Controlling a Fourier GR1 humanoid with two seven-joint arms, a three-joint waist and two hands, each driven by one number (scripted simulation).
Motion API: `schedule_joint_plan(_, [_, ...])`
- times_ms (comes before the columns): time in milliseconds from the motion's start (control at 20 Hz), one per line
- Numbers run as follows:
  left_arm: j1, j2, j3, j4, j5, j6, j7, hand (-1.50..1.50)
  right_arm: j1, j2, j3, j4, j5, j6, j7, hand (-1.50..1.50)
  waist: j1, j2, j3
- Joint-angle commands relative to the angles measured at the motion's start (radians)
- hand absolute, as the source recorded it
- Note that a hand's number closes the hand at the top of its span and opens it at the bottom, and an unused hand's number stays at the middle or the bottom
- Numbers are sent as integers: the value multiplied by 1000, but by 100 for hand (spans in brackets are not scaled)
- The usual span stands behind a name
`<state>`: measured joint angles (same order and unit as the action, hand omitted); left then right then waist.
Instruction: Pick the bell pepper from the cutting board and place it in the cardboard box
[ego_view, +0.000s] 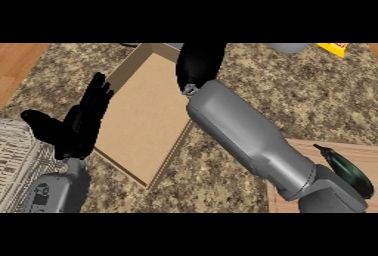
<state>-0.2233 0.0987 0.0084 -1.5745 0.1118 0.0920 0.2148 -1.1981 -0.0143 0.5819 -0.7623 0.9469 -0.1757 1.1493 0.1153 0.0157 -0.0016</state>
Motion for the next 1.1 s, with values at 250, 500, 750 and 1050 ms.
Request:
schedule_joint_plan(250, [21, 5, 21, -10, 12, 3, -5, 0, -9, 14, -71, -119, 87, -441, 165, -150, -34, -9, 3])
schedule_joint_plan(500, [47, 29, 46, -7, 25, -11, -4, 0, -7, 14, -183, -218, 85, -629, 144, -150, -42, -14, 3])
schedule_joint_plan(750, [30, 20, 39, -6, 1, 14, -10, 0, 108, 14, -168, -283, 106, -828, 111, -150, -64, -15, 2])
schedule_joint_plan(1050, [77, 23, 49, -35, 8, 15, -3, 0, 234, 14, -116, -367, 222, -921, 162, -150, -96, -27, 1])
